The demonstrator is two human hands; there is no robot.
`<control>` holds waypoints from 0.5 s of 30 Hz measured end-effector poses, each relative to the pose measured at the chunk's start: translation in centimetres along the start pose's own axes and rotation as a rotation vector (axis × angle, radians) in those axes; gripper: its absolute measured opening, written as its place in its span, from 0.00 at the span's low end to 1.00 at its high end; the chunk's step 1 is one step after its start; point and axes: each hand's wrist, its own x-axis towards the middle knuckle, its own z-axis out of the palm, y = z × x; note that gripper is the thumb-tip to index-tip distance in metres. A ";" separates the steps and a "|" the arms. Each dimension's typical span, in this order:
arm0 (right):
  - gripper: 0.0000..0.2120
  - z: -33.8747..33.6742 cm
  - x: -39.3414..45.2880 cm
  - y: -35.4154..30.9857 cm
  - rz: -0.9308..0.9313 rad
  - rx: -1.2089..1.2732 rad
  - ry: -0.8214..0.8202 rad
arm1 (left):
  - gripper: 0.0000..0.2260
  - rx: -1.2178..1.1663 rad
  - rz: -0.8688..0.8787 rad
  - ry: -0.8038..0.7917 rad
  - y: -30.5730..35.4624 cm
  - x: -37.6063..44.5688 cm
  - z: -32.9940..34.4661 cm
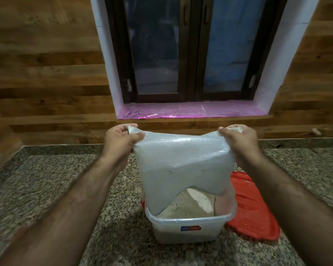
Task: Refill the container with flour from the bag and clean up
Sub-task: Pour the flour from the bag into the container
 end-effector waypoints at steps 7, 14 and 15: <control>0.16 0.7 -1.9 -1.5 -0.561 -0.747 0.081 | 0.10 -0.113 -0.070 0.101 -0.6 -0.4 0.3; 0.39 4.1 -5.4 -4.0 -0.655 -1.171 -0.577 | 0.08 -0.320 -0.117 0.108 -1.0 0.0 1.1; 0.32 4.5 -5.2 -4.1 -0.633 -1.091 -0.573 | 0.08 -0.329 -0.123 0.099 -0.9 0.0 1.1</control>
